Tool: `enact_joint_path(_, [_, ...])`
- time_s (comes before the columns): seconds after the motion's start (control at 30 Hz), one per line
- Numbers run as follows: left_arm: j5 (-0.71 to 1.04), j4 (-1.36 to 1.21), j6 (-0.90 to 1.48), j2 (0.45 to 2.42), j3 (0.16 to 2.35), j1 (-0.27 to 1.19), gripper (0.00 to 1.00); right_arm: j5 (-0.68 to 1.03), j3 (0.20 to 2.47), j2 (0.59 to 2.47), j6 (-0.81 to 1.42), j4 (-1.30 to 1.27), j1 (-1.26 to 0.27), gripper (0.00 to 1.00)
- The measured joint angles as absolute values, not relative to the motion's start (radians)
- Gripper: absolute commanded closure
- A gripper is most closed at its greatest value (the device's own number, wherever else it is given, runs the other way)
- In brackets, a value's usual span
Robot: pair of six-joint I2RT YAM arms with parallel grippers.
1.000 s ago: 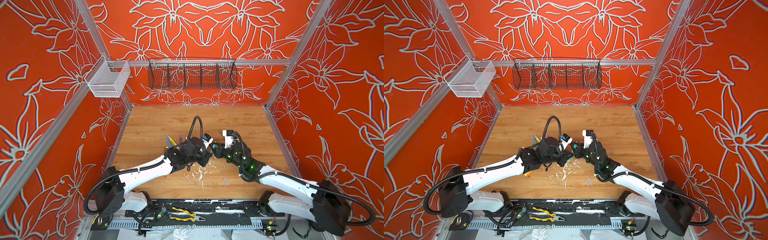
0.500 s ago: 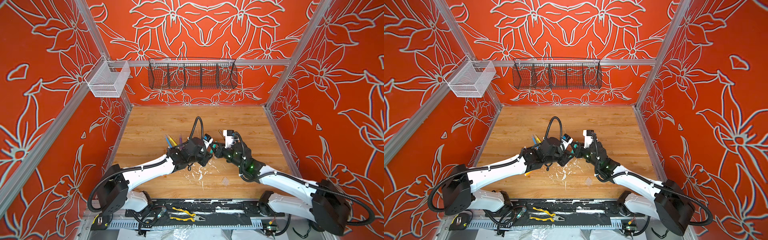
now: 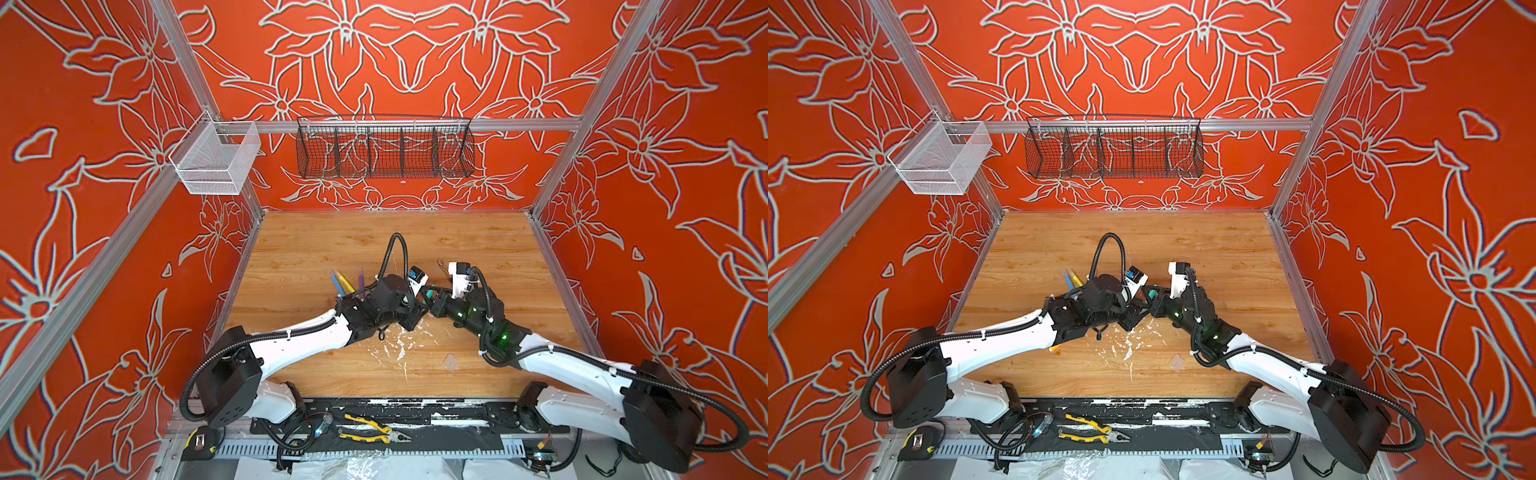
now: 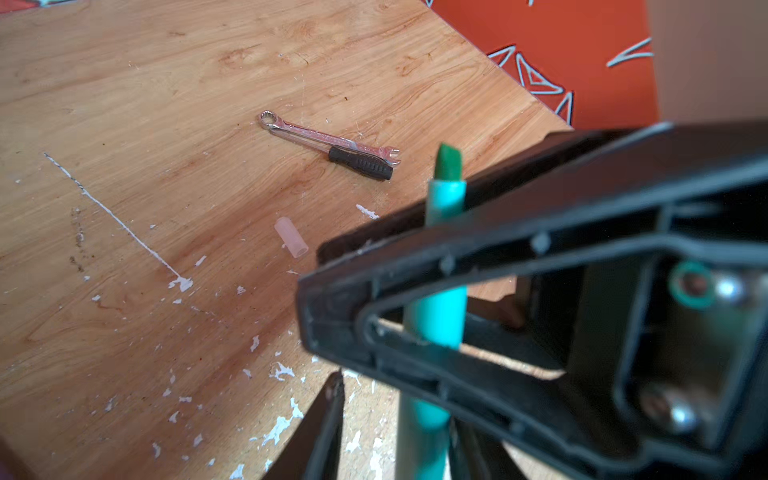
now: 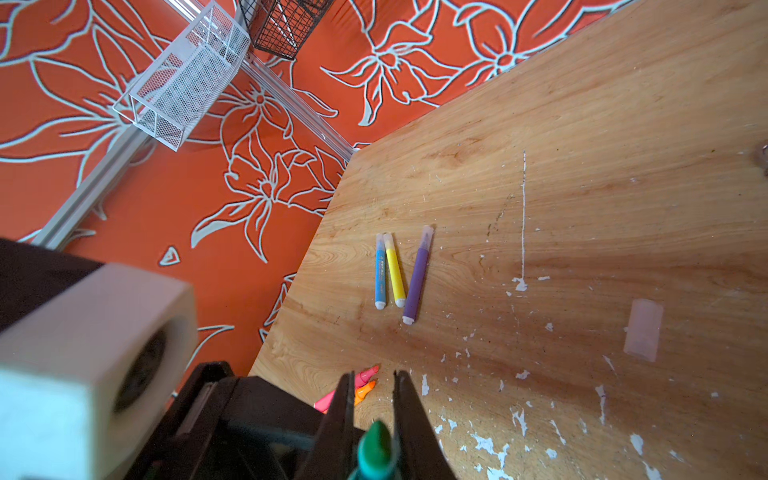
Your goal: Insert the pens into the pen caps
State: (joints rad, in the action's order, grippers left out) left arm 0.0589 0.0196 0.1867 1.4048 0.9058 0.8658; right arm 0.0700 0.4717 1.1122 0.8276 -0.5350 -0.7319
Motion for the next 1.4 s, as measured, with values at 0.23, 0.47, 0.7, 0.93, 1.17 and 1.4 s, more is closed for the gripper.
enact_joint_path(0.23, [0.071,0.003,0.179,1.418,0.902,0.866,0.66,0.094,0.440,1.109,0.866,-0.586,-0.721,1.00])
enact_joint_path(0.47, [0.088,-0.010,0.175,1.423,0.902,0.866,0.72,0.110,0.425,1.103,0.899,-0.624,-0.709,1.00])
enact_joint_path(0.7, [0.110,-0.030,0.167,1.423,0.901,0.871,1.00,0.114,0.418,1.098,0.925,-0.642,-0.700,1.00])
enact_joint_path(0.93, [0.096,-0.028,0.178,1.428,0.902,0.870,1.00,0.113,0.416,1.096,0.925,-0.633,-0.699,0.53])
enact_joint_path(1.17, [0.036,0.009,0.252,1.428,0.902,0.773,1.00,0.023,0.451,1.023,0.831,-0.455,-0.695,0.36])
enact_joint_path(1.4, [-0.065,0.085,0.371,1.412,0.886,0.620,1.00,-0.172,0.605,1.024,0.751,-0.170,-0.693,0.33])
